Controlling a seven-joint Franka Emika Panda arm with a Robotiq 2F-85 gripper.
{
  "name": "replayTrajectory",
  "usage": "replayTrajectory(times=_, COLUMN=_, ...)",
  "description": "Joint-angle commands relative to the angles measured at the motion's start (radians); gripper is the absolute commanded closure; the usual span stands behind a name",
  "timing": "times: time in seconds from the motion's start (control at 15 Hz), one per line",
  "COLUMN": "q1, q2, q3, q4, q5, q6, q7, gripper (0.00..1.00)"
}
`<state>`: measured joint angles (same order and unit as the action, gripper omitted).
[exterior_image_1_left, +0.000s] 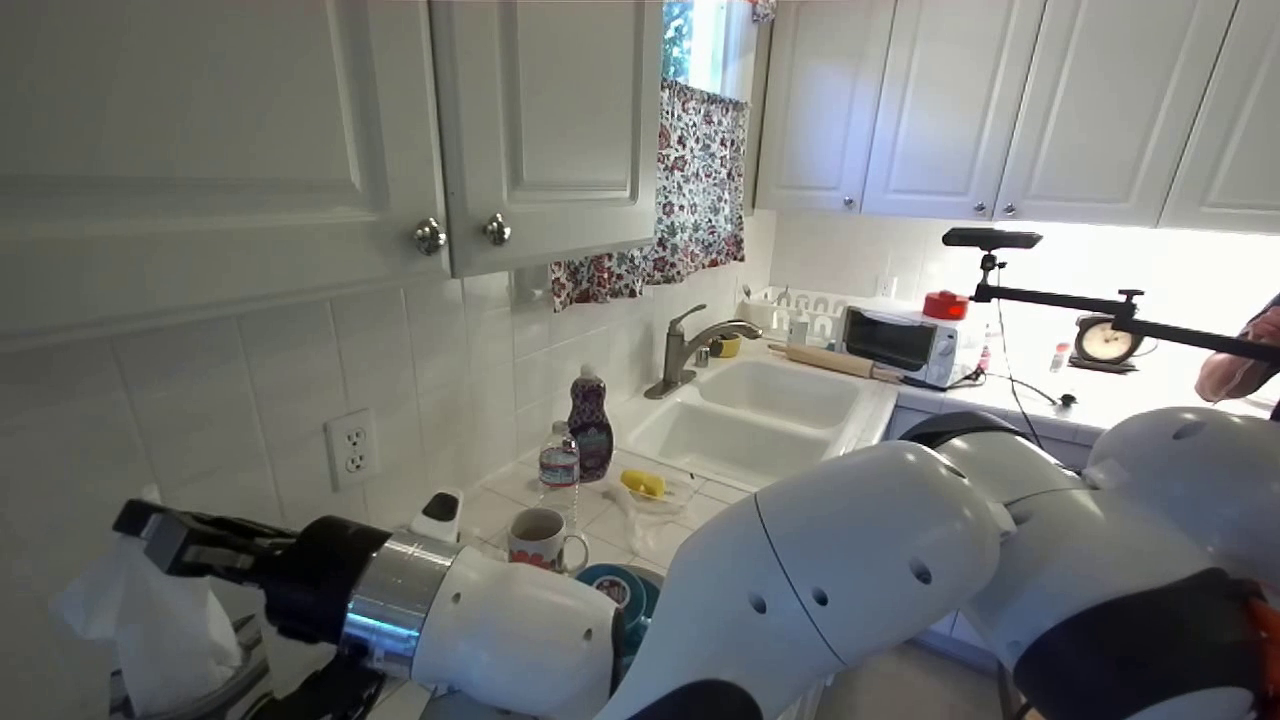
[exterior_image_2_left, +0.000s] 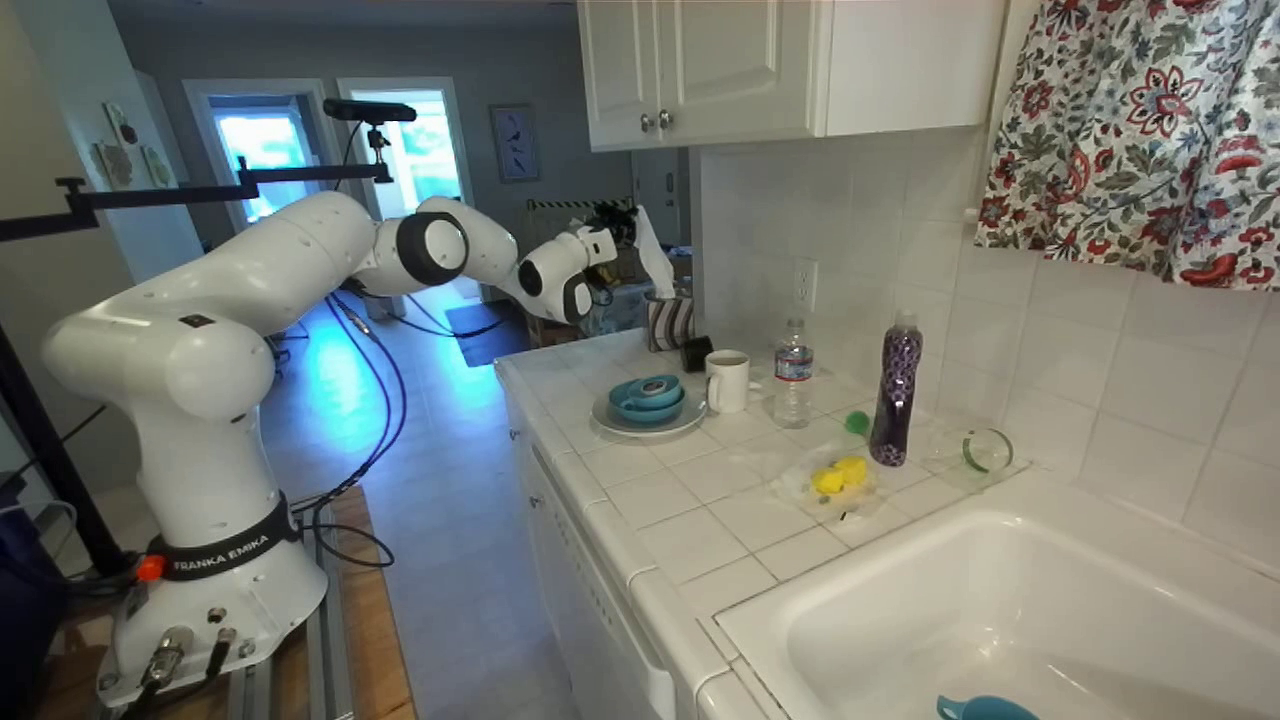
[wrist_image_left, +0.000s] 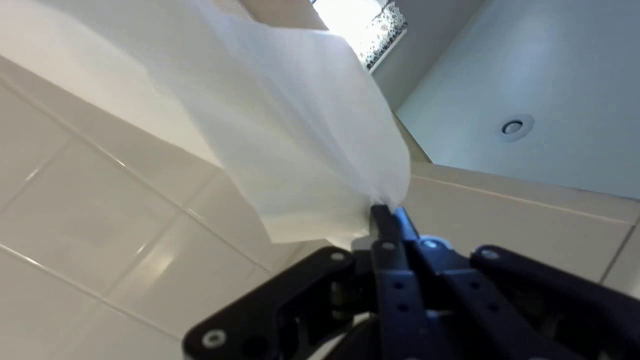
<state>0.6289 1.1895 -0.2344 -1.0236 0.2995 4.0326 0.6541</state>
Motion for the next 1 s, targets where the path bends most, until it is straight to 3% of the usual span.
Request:
replayTrajectory(times=0.0, q1=0.023, q2=-0.041, q3=-0.016, q4=-0.057, q5=-0.001, q6=0.064, q7=-0.039, gripper=1.00)
replayTrajectory(times=0.27, q1=0.038, q2=-0.054, q3=-0.024, q4=-0.066, q5=0.030, q6=0.131, q7=-0.117, gripper=1.00)
replayTrajectory(times=0.4, q1=0.051, q2=-0.091, q3=-0.018, q4=-0.118, q5=0.069, q6=0.122, q7=-0.186, gripper=1.00)
replayTrajectory(times=0.73, q1=0.083, q2=-0.172, q3=-0.026, q4=-0.206, q5=0.194, q6=0.243, q7=-0.400, gripper=1.00)
replayTrajectory(times=0.8, q1=0.105, q2=-0.159, q3=-0.070, q4=-0.159, q5=0.239, q6=0.193, q7=-0.424, gripper=1.00)
replayTrajectory(times=0.93, q1=0.116, q2=-0.232, q3=-0.040, q4=-0.283, q5=0.270, q6=0.178, q7=-0.509, gripper=1.00)
